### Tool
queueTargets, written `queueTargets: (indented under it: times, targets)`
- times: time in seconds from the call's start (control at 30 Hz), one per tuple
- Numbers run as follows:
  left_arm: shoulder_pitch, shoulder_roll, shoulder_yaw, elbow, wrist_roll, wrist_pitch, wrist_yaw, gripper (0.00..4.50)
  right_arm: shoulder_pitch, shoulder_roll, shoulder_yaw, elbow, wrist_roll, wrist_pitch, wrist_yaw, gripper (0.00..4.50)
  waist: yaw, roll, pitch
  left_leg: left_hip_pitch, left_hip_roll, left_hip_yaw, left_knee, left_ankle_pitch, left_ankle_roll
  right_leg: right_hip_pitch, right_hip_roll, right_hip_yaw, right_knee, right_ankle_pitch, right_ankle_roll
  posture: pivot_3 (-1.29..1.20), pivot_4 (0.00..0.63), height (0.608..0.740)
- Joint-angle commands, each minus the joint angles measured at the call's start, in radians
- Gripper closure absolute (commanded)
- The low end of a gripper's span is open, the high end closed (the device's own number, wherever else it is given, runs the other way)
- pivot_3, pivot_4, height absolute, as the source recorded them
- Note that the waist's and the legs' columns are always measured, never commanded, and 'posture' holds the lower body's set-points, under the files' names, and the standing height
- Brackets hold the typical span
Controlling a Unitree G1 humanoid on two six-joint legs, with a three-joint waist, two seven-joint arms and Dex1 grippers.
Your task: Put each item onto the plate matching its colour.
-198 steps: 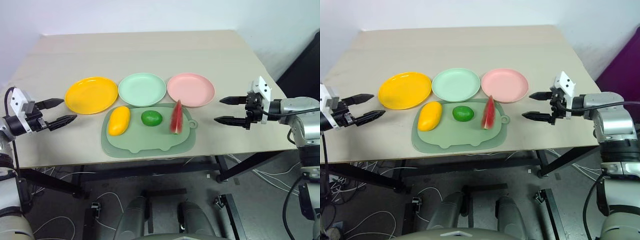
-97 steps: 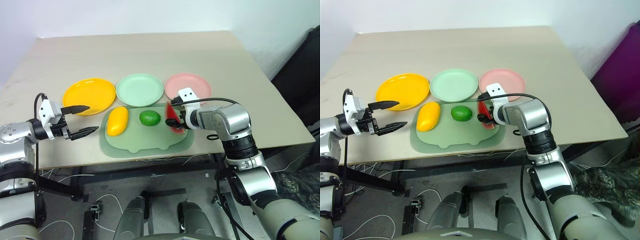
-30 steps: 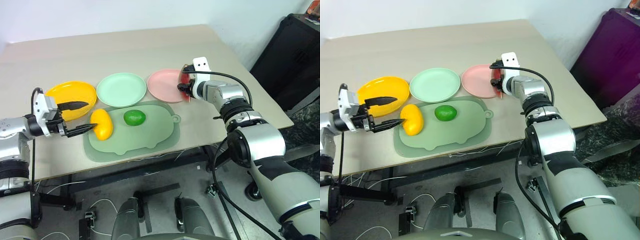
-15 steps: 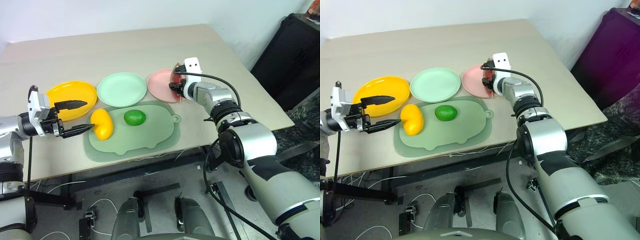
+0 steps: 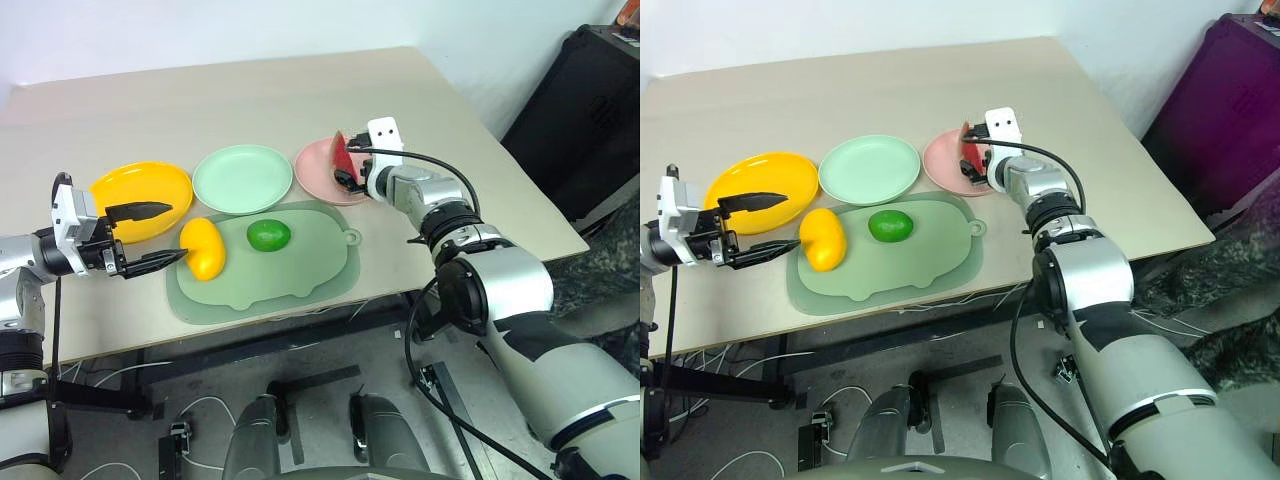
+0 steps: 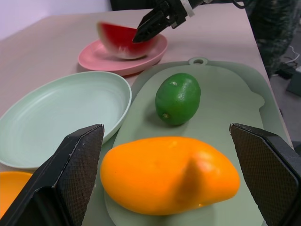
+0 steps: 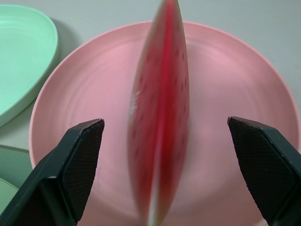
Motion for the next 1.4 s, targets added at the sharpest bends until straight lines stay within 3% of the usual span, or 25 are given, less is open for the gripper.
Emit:
queueTargets:
  times: [0.03,0.13,0.33,0.53,0.73,1.33,1.4]
  targets:
    - [-0.014,0.019,0.022,-0.005,-0.013,-0.009,0.0,0.0,-0.061,-0.024,-0.011,-0.03,0.0,0.0,0.042,0.03,0.0,0.0,0.0,0.0,0.0,0.0,0.0,0.0,0.0,0.0,0.0,0.0,0.0,0.0,0.0,0.0,0.15,0.737]
    - [-0.015,0.019,0.021,-0.005,-0.014,-0.009,-0.003,0.0,-0.077,-0.036,-0.005,-0.044,0.0,0.01,0.102,0.03,0.0,0.0,0.0,0.0,0.0,0.0,0.0,0.0,0.0,0.0,0.0,0.0,0.0,0.0,0.0,0.0,0.15,0.737]
    - [-0.02,0.024,0.022,0.005,-0.013,-0.011,-0.011,0.0,-0.098,-0.077,0.044,-0.17,0.015,0.028,0.434,0.03,0.0,0.0,0.0,0.0,0.0,0.0,0.0,0.0,0.0,0.0,0.0,0.0,0.0,0.0,0.0,0.0,0.15,0.737]
    - [-0.025,0.028,0.018,0.016,-0.01,-0.01,-0.02,0.0,0.027,-0.11,0.161,-0.436,0.017,0.097,0.726,0.03,0.002,0.0,0.0,0.0,0.0,0.0,0.001,0.0,0.0,0.0,0.001,0.0,0.0,0.0,0.0,0.0,0.15,0.737]
    - [-0.012,0.022,0.02,0.007,-0.011,-0.013,-0.019,0.0,0.146,-0.154,0.213,-0.688,0.08,0.139,0.93,0.03,0.004,0.0,0.0,0.0,0.0,0.0,0.002,0.0,0.0,0.0,0.0,0.0,0.001,0.0,0.0,0.0,0.15,0.737]
    - [0.018,0.019,0.026,-0.017,-0.02,-0.007,-0.003,0.0,0.226,-0.143,0.206,-0.734,0.12,-0.017,0.86,0.03,-0.002,0.003,0.001,0.0,0.0,0.0,0.001,0.0,0.0,-0.004,0.0,0.0,0.001,0.001,-0.001,0.0,0.15,0.737]
    - [0.021,0.019,0.026,-0.02,-0.021,-0.005,-0.003,0.0,0.231,-0.143,0.211,-0.737,0.119,-0.025,0.858,0.03,-0.007,0.007,0.004,0.001,-0.016,-0.033,-0.004,0.002,-0.003,0.019,-0.003,-0.03,0.002,0.002,0.003,0.0,0.15,0.737]
